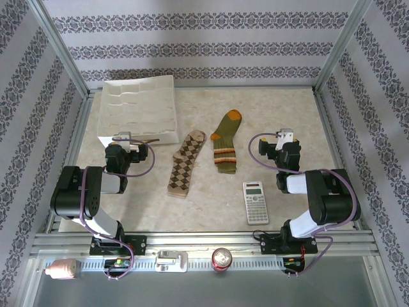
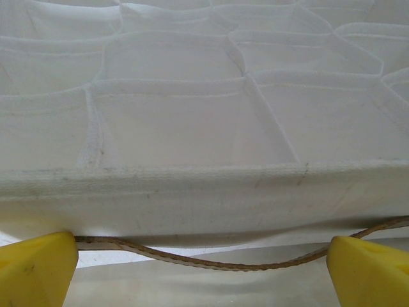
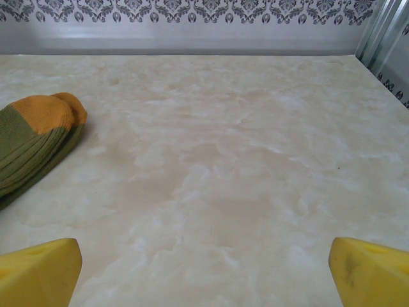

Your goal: Roll the socks

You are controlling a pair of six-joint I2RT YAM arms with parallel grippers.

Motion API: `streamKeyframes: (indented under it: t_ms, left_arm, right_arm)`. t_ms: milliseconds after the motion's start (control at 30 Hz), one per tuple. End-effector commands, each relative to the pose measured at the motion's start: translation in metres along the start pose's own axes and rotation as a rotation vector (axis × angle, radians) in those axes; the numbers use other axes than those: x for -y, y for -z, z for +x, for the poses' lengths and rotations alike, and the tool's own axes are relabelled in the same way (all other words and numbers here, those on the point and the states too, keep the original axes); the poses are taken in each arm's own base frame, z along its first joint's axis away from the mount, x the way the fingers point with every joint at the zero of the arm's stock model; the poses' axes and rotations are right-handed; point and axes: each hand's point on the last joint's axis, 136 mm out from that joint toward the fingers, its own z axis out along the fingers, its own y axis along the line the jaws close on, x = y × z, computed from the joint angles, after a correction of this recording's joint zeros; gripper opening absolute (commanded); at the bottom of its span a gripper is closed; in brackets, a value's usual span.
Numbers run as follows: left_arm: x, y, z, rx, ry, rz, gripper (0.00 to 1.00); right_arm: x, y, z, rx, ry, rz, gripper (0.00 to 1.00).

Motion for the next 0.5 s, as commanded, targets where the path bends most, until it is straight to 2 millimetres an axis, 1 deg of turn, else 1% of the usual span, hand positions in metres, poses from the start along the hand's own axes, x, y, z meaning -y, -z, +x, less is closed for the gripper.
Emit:
streamKeyframes:
  t_ms: [0, 167, 200, 267, 300, 367, 400, 433, 467]
  left_arm:
    - [0.000, 0.000, -0.007, 0.024, -0.010, -0.011, 0.99]
    - [-0.002, 0.002, -0.007, 0.029, -0.005, -0.024, 0.99]
    - [-0.005, 0.004, -0.008, 0.042, 0.003, -0.044, 0.99]
    - [-0.013, 0.016, -0.015, 0.104, 0.018, -0.093, 0.99]
    - [-0.017, 0.024, -0.020, 0.133, 0.022, -0.124, 0.99]
    - [-0.020, 0.043, -0.039, 0.181, 0.012, -0.190, 0.99]
    - [-0.019, 0.054, -0.052, 0.195, 0.002, -0.211, 0.99]
    - [-0.020, 0.064, -0.068, 0.210, 0.014, -0.241, 0.99]
    - [-0.021, 0.074, -0.085, 0.222, 0.033, -0.265, 0.99]
  right_arm:
    - [-0.001, -0.002, -0.013, 0.042, -0.014, -0.008, 0.98]
    - [-0.001, -0.002, -0.013, 0.043, -0.013, -0.007, 0.98]
    - [-0.001, -0.001, -0.013, 0.043, -0.013, -0.007, 0.98]
    - [0.003, 0.004, -0.022, 0.071, -0.021, 0.014, 0.98]
    - [0.007, 0.008, -0.029, 0.076, -0.020, 0.048, 0.98]
    - [0.018, 0.022, -0.048, 0.081, -0.012, 0.153, 0.98]
    - [0.018, 0.031, -0.063, 0.091, 0.002, 0.191, 0.98]
    - [0.017, 0.039, -0.083, 0.111, 0.023, 0.215, 0.98]
    - [0.015, 0.051, -0.112, 0.152, 0.035, 0.237, 0.98]
